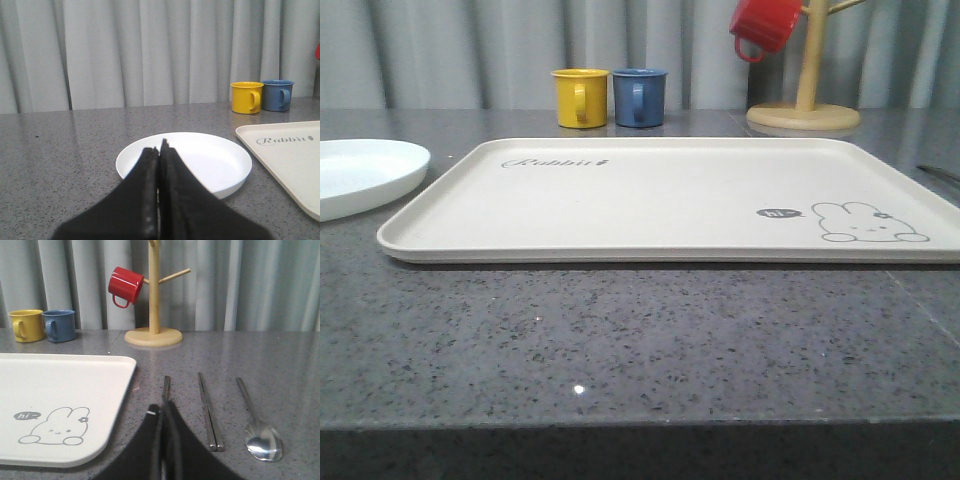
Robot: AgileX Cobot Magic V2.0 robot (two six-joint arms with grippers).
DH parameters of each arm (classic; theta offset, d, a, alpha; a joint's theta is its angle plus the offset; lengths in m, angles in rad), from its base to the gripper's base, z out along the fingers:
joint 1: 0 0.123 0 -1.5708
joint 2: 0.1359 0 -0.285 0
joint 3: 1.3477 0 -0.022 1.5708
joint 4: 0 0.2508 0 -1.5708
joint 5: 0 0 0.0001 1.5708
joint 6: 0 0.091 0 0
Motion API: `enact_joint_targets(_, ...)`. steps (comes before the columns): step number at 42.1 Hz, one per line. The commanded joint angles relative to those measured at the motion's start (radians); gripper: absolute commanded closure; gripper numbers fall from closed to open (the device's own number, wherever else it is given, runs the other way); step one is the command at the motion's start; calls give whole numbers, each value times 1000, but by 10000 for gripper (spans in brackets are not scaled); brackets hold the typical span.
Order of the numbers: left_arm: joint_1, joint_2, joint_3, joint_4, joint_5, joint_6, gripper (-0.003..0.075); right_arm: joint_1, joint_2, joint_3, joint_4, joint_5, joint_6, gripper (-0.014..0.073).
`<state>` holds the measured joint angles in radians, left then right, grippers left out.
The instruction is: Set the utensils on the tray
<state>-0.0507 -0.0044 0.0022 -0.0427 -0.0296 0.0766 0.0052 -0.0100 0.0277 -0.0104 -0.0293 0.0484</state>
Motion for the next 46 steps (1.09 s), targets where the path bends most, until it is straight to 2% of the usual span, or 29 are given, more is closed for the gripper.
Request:
enact_joint_targets(1, 6, -19, -27, -1, -87, -3, 741, -6, -15, -56, 0, -62, -6, 712)
enact_joint_targets(9, 6, 0, -259, -1, -6, -3, 741, -6, 2, -260, 1, 159, -6, 712)
enact_joint_targets(15, 6, 91, -476, -1, 192, -3, 741, -6, 81, -452, 1, 355, -6, 712)
enact_joint_targets(20, 6, 216, -654, -1, 400, -3, 741, -6, 176, -571, 1, 457, -6, 712)
enact_joint_targets(24, 6, 319, -749, -1, 502, -3, 741, -6, 270, -655, 1, 530, -6, 712)
enact_joint_targets(28, 6, 390, -772, -1, 502, -3, 741, -6, 347, -699, 1, 577, -6, 712)
enact_joint_targets(46, 6, 585, -770, -1, 506, -3, 741, -6, 590, -697, -3, 577, -7, 712)
